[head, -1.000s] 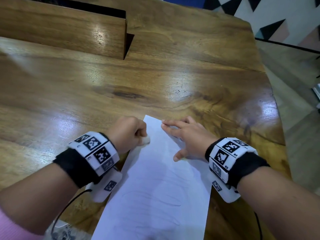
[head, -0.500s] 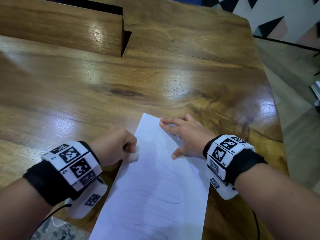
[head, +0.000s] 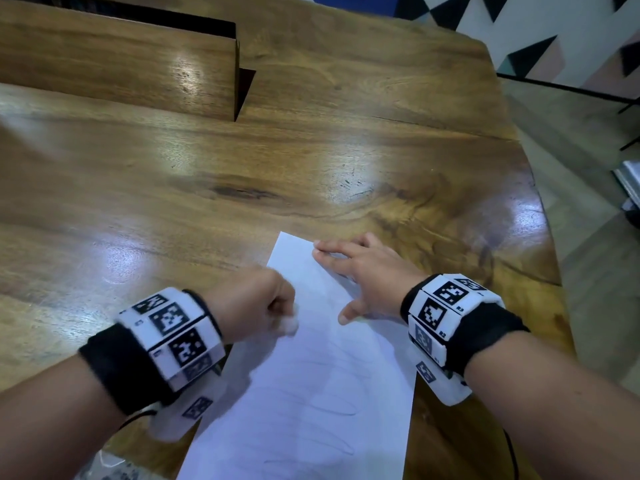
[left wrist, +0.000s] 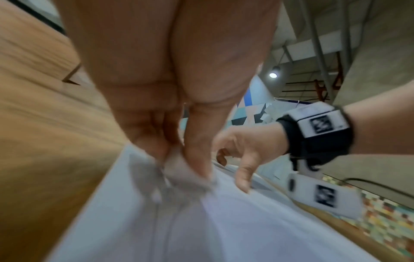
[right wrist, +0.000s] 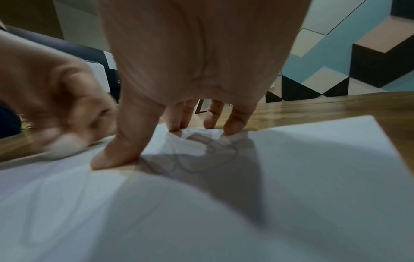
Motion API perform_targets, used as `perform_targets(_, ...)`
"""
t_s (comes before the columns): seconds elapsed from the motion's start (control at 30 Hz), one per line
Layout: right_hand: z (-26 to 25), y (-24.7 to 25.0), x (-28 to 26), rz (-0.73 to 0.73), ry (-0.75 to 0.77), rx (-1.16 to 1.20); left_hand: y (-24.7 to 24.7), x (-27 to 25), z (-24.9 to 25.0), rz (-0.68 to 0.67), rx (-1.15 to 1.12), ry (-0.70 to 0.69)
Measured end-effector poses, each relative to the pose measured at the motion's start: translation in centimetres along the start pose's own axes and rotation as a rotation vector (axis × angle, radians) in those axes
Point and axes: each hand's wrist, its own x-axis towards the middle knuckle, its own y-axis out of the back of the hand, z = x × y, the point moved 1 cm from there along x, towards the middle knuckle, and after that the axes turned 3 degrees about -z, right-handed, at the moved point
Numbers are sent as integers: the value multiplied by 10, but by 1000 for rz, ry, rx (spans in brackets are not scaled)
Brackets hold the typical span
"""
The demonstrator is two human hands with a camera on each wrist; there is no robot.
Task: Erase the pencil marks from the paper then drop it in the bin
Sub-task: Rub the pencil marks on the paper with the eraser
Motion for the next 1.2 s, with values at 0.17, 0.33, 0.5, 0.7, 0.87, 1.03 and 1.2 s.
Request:
perform_targets(0.17, -1, 1, 0, -4, -4, -3, 6, 18, 3, 205, -50, 40)
perform_targets(0.33, -1, 1, -2, 3, 13, -4, -11, -16, -1, 17, -69, -14)
perform_targets(0.5, -2, 2, -1, -4, 1, -6, 4, 22, 12, 186, -99, 40)
perform_targets(0.7, -1, 0, -1, -5, -1, -17, -15, -10, 5, 14, -97, -16)
perform_targets(0.87, -4, 2, -1, -10, -43, 10, -1, 19, 4, 140, -41, -35)
perform_targets(1.03, -5, 2, -1, -21, -62, 21, -10, 18, -1, 171, -25, -75)
perform_targets(1.2, -1, 0, 0, -27, -30, 10, -15, -4, 0, 2, -51, -126)
